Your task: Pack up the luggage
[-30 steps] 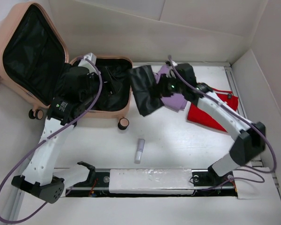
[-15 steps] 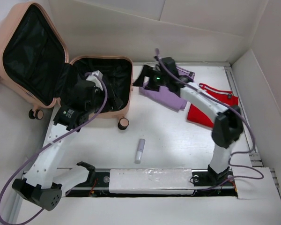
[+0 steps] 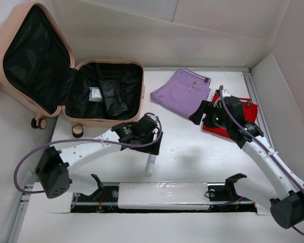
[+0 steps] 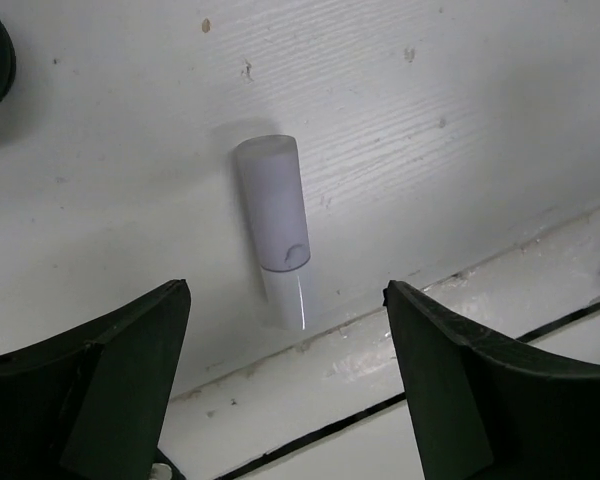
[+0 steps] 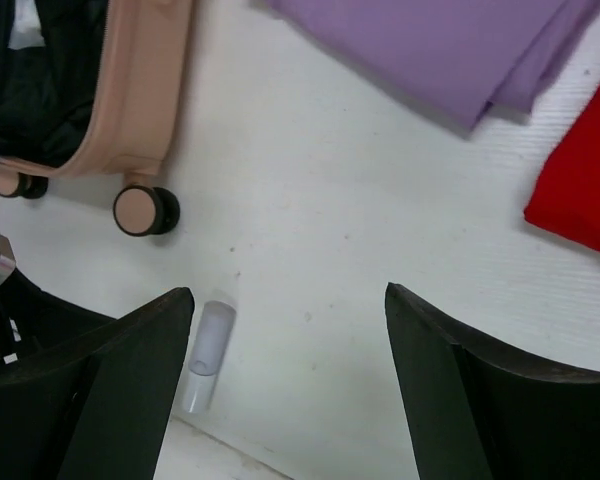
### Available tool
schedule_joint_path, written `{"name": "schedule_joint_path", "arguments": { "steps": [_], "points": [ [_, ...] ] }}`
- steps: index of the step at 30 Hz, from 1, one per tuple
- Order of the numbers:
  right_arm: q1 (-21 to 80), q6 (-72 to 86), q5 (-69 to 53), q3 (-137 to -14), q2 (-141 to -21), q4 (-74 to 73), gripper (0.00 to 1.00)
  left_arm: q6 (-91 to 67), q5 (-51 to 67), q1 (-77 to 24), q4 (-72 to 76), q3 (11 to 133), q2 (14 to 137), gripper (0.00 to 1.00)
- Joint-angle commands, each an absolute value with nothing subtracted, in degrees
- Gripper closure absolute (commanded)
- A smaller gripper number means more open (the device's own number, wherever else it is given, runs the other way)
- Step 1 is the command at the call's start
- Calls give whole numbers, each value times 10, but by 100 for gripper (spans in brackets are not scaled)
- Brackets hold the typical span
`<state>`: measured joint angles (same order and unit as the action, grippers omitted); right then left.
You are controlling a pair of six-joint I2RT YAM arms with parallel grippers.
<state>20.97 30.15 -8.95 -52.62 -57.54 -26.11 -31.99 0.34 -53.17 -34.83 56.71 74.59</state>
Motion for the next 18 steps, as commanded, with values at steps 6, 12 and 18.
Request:
{"name": "schedule_joint_path", "arguments": {
  "steps": [6, 12, 18],
  "points": [
    [185, 280, -76, -498, -540, -297, 17, -347, 12, -538, -302, 540, 802, 33],
    [165, 270, -83, -493, -534, -302, 17, -352, 4, -595, -293, 539, 861, 40],
    [160, 265, -100, -493, -534, -302, 17, -390, -48, -608, -293, 544, 906, 54]
  ]
}}
